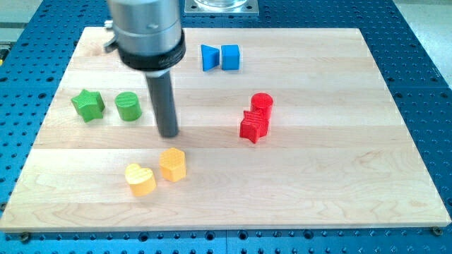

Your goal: Push the hexagon diagonally to the red star

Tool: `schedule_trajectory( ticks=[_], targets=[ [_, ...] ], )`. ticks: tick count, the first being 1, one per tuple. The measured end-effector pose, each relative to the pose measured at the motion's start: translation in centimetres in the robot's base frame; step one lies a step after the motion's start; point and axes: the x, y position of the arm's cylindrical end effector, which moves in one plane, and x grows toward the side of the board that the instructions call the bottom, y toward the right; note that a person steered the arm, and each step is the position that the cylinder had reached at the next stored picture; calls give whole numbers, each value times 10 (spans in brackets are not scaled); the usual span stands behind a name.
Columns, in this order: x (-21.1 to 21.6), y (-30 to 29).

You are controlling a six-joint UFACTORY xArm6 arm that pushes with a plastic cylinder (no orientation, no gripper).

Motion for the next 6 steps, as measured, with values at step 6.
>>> schedule_trajectory(
  ticks=[6],
  targets=[
    [26, 174]
  ],
)
